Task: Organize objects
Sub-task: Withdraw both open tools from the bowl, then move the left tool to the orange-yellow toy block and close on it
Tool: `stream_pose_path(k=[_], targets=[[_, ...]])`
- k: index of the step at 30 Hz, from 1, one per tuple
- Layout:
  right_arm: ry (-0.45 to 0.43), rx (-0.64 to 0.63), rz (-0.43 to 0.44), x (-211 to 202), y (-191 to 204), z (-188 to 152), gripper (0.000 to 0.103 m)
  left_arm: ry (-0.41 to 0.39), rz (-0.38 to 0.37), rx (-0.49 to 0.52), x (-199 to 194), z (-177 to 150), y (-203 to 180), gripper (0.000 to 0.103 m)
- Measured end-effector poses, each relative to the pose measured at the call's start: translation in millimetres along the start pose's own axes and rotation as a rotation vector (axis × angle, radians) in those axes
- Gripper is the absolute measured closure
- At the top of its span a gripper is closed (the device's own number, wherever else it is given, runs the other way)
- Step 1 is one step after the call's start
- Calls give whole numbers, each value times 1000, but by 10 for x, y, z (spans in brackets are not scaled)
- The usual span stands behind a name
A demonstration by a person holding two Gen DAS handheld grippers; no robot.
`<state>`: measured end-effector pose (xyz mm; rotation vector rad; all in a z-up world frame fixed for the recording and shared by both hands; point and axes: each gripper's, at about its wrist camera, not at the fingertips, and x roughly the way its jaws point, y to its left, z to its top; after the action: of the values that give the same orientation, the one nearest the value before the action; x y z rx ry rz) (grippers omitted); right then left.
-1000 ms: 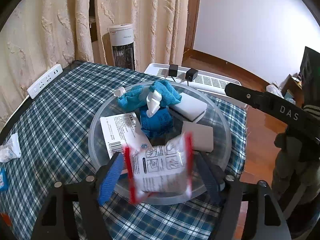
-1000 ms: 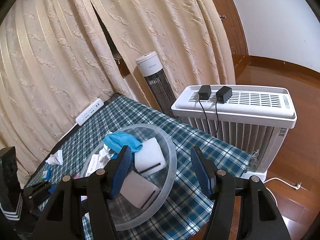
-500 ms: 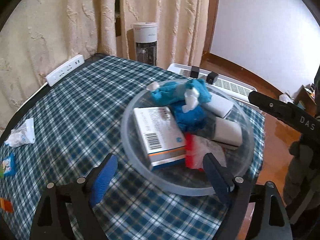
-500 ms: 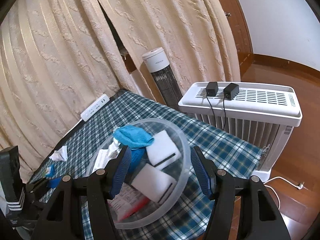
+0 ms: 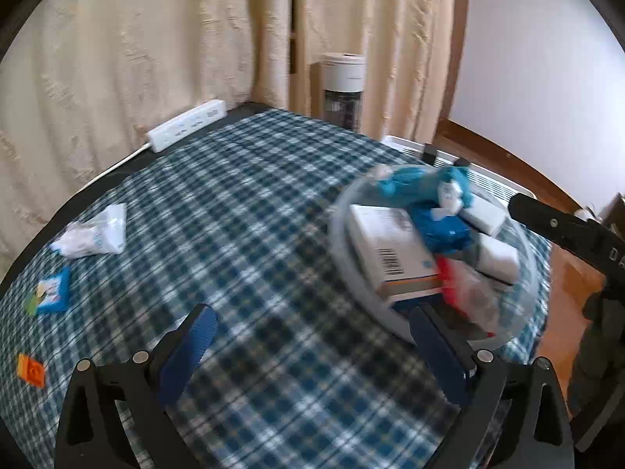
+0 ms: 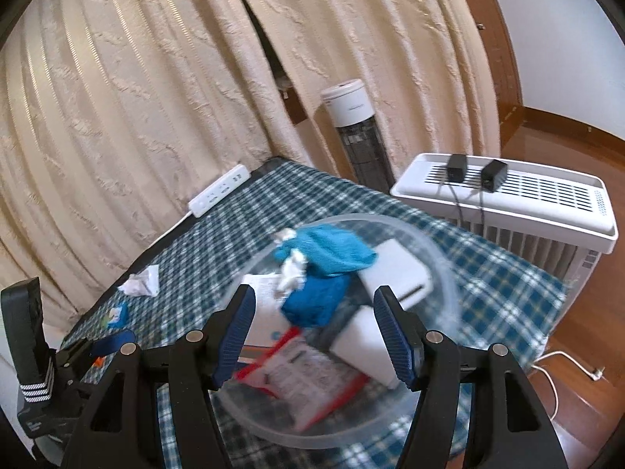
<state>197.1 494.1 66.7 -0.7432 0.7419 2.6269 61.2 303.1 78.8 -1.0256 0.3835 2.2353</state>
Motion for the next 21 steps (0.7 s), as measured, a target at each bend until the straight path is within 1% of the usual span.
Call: stream_pose_path(k=[8,13,21], targets=[[44,-47,64,161,406,-101,37,-2,84,-71,-76,-153,415,0],[68,-85,104,271,694,-168,31,6,120,-125,-125,-281,687,0],[128,-133,163,485,1105,-325,31,13,175,-197,-215,-451,1075,1]])
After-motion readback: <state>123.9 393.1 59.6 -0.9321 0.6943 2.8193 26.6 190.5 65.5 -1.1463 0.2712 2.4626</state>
